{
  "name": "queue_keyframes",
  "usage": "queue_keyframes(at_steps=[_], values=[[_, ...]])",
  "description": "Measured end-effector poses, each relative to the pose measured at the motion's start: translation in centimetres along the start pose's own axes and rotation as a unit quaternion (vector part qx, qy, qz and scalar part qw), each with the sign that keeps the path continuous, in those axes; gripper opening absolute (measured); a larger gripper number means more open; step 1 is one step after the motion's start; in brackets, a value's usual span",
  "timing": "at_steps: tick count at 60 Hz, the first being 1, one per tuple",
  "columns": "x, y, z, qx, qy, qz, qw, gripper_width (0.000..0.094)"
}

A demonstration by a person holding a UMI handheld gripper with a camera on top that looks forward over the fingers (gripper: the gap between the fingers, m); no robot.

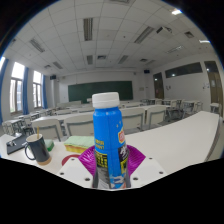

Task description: Pour water

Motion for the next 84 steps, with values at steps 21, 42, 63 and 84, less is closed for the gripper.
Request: queue_keyframes(at_steps=[21, 42, 63, 84], values=[[9.9, -9.3, 2.4, 0.018, 0.044, -0.526, 0.849, 0.0361], [12.0, -17.6, 4.2, 0.041, 0.091, -0.906, 0.412, 0.0361], [12.1, -17.6, 4.8, 0.007, 0.093, -0.845, 0.527, 0.0363], [4.6, -15.3, 7.1, 0.062, 0.010, -0.043, 0.997, 0.0390]])
Point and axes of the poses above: the point between the fingertips, and its own axes, seen from behind it with the camera up: y to the right, x up, z forward, the way the camera looks, the point moved 4 cm from there along -z, backward, against the way the camera looks, and after that the axes turned 9 degrees about y, right-handed, at the moved point
